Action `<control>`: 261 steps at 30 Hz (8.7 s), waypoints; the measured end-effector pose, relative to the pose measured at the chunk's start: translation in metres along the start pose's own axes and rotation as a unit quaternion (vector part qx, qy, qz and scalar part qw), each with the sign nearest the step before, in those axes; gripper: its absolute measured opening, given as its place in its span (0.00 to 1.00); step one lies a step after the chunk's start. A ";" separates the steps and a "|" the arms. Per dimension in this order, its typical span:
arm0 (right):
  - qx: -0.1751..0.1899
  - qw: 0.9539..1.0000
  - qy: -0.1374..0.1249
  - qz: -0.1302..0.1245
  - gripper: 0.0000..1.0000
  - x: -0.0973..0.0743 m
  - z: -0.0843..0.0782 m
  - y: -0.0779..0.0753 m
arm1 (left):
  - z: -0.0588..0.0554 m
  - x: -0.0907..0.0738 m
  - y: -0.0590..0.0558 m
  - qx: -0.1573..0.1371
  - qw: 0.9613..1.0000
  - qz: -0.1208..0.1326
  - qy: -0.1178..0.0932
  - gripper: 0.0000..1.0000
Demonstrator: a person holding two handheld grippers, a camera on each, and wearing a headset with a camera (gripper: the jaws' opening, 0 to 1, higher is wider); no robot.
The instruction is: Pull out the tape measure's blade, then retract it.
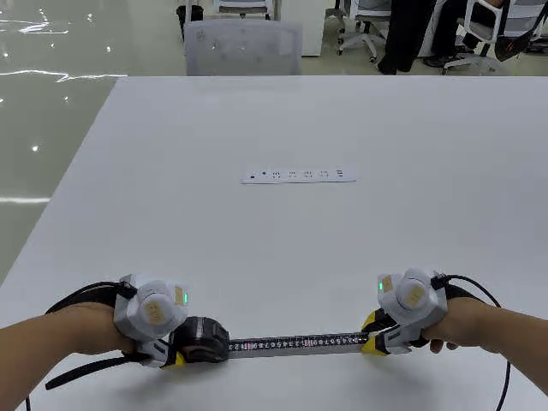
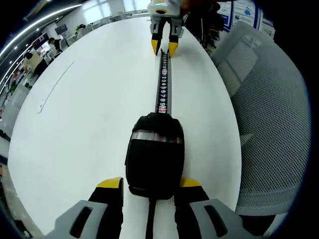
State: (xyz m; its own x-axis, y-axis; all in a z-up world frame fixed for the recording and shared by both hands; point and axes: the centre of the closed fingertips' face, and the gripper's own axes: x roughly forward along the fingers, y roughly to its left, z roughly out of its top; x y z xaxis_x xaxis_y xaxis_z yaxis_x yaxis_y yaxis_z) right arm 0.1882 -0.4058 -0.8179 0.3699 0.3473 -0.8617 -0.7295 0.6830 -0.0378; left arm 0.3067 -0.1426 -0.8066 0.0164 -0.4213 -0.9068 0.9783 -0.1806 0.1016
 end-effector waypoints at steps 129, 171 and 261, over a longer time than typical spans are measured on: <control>-0.017 0.998 -0.041 -0.044 0.91 -0.094 -0.008 0.017 | 0.041 -0.103 -0.006 -0.383 0.866 0.192 -0.257 1.00; -0.099 0.991 0.050 0.072 0.15 0.001 -0.004 0.016 | 0.038 -0.042 -0.012 -0.435 0.831 0.242 -0.249 0.90; -0.042 0.998 0.016 0.053 0.14 0.020 0.031 0.029 | 0.026 -0.009 0.000 -0.508 0.816 0.201 -0.191 0.57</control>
State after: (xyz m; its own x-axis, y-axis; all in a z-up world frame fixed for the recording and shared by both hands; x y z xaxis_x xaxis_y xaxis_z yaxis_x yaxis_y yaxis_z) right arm 0.1926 -0.3594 -0.8207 0.2702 0.3933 -0.8788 -0.8100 0.5863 0.0134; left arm 0.3010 -0.1616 -0.7881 0.5026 -0.5467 -0.6697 0.5796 0.7879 -0.2082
